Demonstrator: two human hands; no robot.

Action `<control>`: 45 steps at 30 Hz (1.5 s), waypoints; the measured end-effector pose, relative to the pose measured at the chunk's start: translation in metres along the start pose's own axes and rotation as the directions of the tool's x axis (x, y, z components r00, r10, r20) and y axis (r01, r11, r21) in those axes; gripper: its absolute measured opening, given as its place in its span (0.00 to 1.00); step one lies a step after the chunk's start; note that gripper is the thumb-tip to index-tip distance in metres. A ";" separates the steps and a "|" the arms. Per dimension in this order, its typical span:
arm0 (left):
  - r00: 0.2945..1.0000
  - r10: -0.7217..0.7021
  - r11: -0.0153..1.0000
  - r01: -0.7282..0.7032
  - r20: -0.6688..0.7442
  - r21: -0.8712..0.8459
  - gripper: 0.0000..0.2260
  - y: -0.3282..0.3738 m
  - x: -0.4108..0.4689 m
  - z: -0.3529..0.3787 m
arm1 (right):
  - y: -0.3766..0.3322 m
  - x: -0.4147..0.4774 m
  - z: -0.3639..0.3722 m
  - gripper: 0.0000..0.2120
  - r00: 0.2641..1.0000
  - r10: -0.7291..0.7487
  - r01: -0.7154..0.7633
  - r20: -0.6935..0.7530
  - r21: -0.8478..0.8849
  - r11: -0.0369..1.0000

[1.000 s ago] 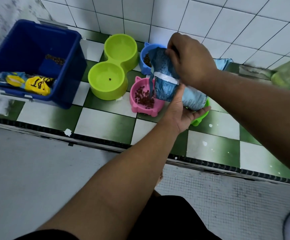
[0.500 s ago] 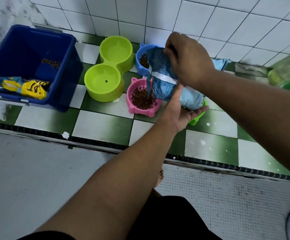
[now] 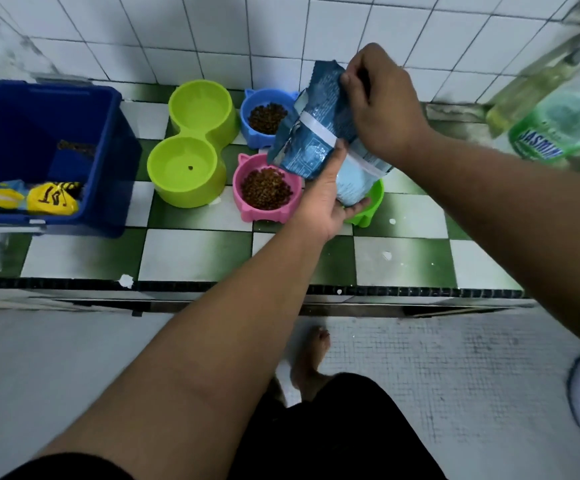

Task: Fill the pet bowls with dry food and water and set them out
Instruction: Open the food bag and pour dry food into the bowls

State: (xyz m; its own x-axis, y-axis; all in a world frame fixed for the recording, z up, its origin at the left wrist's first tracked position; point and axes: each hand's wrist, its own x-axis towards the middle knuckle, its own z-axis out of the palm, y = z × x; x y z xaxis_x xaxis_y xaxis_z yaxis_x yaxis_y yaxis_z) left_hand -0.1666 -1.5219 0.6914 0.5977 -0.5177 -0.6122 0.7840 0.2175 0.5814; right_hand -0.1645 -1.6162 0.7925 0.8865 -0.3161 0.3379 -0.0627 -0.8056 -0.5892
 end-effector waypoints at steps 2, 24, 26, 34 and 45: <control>1.000 0.003 1.000 -0.003 0.001 0.008 0.27 0.001 -0.005 0.005 | -0.001 -0.005 -0.012 0.12 0.999 0.031 -0.030 -0.034 0.031 0.999; 0.978 -0.086 0.981 0.117 0.192 -0.154 0.31 -0.105 0.016 0.101 | 0.097 -0.014 -0.071 0.12 0.979 -0.042 0.080 0.200 -0.189 0.979; 0.979 -0.085 0.979 0.117 0.186 -0.166 0.31 -0.108 0.019 0.101 | 0.097 -0.011 -0.067 0.12 0.972 -0.055 0.100 0.230 -0.189 0.977; 0.978 -0.083 0.973 0.121 0.190 -0.198 0.36 -0.110 0.026 0.103 | 0.098 -0.001 -0.056 0.12 0.948 -0.097 0.170 0.304 -0.223 0.960; 0.975 -0.100 0.974 0.137 0.200 -0.178 0.34 -0.110 0.027 0.109 | 0.105 -0.001 -0.065 0.13 0.953 -0.071 0.141 0.295 -0.223 0.965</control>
State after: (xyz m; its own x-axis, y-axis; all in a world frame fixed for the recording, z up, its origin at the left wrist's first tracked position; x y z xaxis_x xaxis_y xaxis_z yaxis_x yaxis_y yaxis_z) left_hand -0.2554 -1.6500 0.6694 0.4705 -0.6922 -0.5473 0.8755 0.2887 0.3876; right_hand -0.2012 -1.7331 0.7780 0.9844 -0.0960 0.1477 -0.0375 -0.9334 -0.3568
